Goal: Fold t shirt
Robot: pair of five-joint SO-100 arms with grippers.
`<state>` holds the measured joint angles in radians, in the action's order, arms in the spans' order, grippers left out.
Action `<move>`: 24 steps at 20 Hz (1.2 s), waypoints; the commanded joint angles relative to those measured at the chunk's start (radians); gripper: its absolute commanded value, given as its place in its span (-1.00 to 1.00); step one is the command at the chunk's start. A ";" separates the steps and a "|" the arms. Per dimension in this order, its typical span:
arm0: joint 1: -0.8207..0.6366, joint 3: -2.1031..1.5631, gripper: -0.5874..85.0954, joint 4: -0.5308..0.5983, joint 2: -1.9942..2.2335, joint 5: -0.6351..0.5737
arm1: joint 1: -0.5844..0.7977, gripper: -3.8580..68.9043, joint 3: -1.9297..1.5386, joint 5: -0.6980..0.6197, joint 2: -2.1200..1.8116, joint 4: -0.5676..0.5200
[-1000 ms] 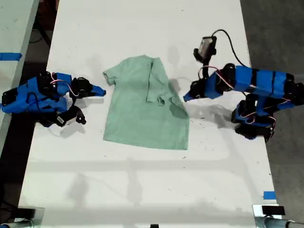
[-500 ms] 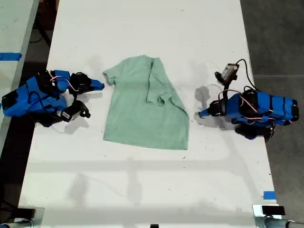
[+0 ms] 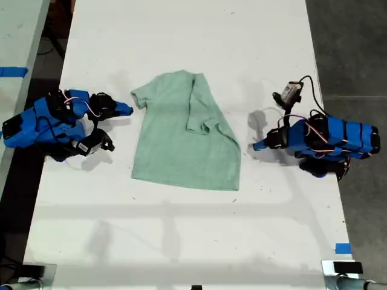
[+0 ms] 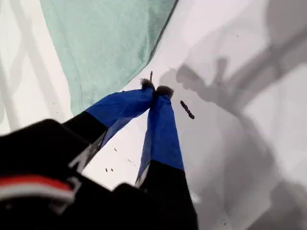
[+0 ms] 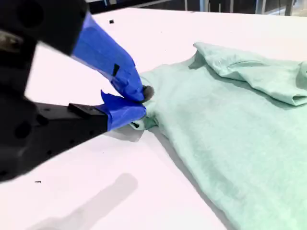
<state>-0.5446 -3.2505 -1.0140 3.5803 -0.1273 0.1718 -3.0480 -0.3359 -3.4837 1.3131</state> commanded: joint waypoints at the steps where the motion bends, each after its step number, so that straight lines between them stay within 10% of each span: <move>1: -0.023 -0.041 -0.99 0.002 0.006 0.006 | -0.012 -0.86 -0.067 0.009 -0.014 0.003; 24: 0.006 -0.041 -0.99 0.002 0.006 0.009 | -0.026 -0.86 -0.067 -0.034 -0.014 0.003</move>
<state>-0.5538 -3.2505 -1.0140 3.5803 -0.1273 0.1488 -3.0496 -0.3359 -3.4852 1.3131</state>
